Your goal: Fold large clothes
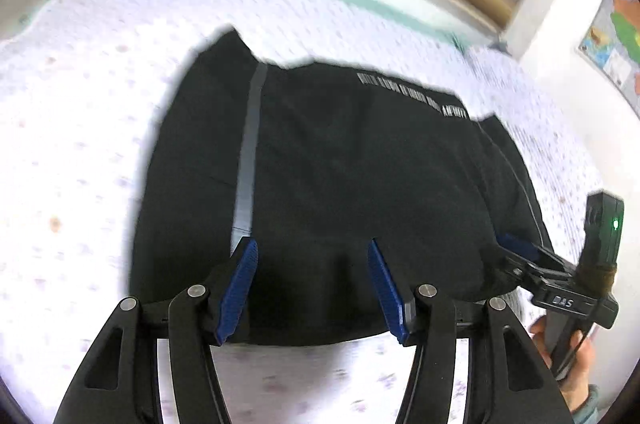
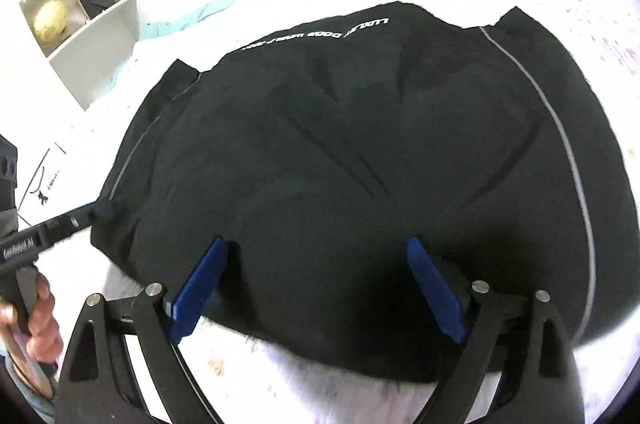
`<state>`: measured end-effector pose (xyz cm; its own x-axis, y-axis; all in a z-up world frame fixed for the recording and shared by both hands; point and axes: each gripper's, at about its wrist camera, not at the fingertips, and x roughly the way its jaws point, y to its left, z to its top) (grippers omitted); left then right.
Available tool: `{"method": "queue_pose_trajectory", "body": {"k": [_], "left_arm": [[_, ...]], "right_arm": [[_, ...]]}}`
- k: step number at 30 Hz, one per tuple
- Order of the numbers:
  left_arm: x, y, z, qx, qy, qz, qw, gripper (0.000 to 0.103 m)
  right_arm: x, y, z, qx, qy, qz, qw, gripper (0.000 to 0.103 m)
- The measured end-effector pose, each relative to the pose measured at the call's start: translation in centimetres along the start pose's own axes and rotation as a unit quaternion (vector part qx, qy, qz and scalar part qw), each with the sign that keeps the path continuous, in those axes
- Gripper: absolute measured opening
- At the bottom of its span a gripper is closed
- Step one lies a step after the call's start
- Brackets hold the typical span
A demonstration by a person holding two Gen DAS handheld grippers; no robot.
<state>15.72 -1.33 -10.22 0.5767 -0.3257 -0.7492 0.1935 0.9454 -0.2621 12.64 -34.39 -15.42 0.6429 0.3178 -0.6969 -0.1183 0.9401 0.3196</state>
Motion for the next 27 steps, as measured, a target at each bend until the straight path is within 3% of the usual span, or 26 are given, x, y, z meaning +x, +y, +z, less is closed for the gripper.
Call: {"method": "queue_pose_trajectory", "body": {"k": [7, 9, 12, 16, 20, 27], "left_arm": [[-5.2, 5.6, 2.0, -0.022, -0.045, -0.006, 0.9987, 0.059], [-5.3, 6.1, 2.7, -0.009, -0.048, -0.018, 0.9987, 0.059], [-4.9, 7.5, 4.0, -0.017, -0.038, 0.0, 0.9991, 0.061], [-2.6, 9.3, 5.5, -0.038, -0.018, -0.017, 0.999, 0.061], [1.4, 11.7, 6.2, -0.106, 0.013, -0.032, 0.9937, 0.061], [7.0, 13.3, 6.1, -0.14, 0.039, -0.088, 0.9855, 0.061]], "right_arm": [[-6.5, -5.0, 1.2, 0.04, -0.041, -0.027, 0.998, 0.093], [-7.9, -6.5, 1.9, 0.044, -0.048, -0.04, 0.997, 0.093], [-9.8, -9.2, 3.4, 0.051, -0.06, -0.071, 0.994, 0.093], [-10.3, -10.9, 5.3, 0.051, -0.072, -0.091, 0.992, 0.093], [-9.2, -13.7, 6.7, 0.05, -0.064, -0.103, 0.991, 0.093], [-4.9, -18.3, 7.3, 0.11, -0.031, -0.062, 0.992, 0.093]]}}
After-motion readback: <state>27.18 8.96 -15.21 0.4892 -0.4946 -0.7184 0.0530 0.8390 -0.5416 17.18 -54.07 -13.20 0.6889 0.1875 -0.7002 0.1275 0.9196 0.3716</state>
